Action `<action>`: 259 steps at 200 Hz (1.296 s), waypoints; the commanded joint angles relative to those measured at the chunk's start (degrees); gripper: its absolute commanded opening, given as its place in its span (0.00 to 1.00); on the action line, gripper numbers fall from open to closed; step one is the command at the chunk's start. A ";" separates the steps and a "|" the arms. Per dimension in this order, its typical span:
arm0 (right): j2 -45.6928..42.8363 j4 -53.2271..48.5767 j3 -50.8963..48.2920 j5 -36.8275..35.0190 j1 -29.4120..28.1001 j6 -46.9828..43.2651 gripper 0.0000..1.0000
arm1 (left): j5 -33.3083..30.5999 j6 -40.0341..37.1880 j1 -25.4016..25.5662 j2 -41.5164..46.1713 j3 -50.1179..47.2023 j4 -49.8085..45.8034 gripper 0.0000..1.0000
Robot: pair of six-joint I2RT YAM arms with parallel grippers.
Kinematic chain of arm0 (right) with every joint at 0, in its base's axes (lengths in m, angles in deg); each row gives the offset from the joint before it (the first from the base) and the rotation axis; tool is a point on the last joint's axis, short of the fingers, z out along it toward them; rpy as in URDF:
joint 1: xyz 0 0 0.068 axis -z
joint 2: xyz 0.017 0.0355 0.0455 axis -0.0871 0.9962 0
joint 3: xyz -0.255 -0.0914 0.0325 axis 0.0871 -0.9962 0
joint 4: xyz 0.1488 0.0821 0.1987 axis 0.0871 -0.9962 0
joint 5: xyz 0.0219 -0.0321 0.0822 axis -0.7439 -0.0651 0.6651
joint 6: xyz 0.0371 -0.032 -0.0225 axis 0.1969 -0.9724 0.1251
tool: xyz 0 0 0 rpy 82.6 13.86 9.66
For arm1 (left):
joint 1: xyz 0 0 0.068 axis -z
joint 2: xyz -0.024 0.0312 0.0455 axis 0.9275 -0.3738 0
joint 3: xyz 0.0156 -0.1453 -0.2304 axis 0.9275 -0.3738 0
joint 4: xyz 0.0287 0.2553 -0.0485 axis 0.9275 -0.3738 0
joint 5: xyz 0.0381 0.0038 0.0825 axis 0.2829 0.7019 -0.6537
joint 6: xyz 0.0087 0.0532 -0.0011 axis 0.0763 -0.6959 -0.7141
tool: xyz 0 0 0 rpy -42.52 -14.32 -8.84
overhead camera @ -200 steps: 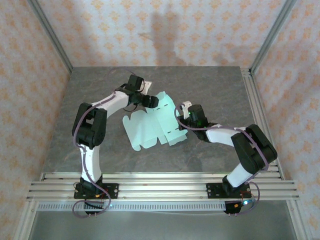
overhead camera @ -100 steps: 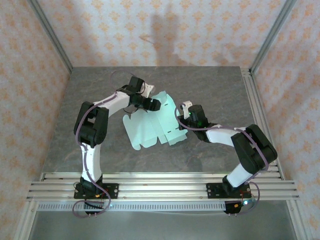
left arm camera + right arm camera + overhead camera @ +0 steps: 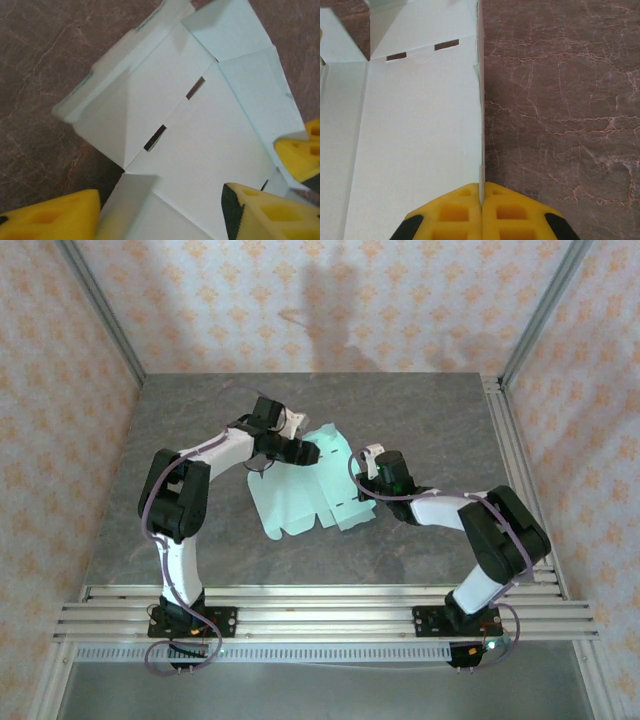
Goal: Fold the paper box
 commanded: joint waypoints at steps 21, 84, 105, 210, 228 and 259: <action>1.88 1.73 1.36 -1.65 0.37 0.94 0.00 | 0.83 2.86 1.01 0.54 -1.13 0.82 0.53; 2.89 1.68 1.46 -2.12 0.38 1.07 0.00 | -0.43 4.48 2.39 -0.64 -4.23 3.14 0.60; 3.21 1.38 1.55 -2.20 0.37 1.16 0.00 | -0.61 5.10 2.69 -1.09 -5.09 3.93 0.61; 3.50 0.06 1.62 -2.81 0.35 1.07 0.00 | -10.64 5.71 4.52 -6.27 -5.59 -1.32 0.39; 3.54 -0.33 1.80 -2.82 0.36 1.07 0.00 | -11.82 5.82 4.83 -6.49 -5.61 -1.80 0.38; 3.25 -0.38 1.80 -3.05 0.38 1.15 0.00 | -16.61 4.37 6.17 -7.54 -4.47 -5.32 0.21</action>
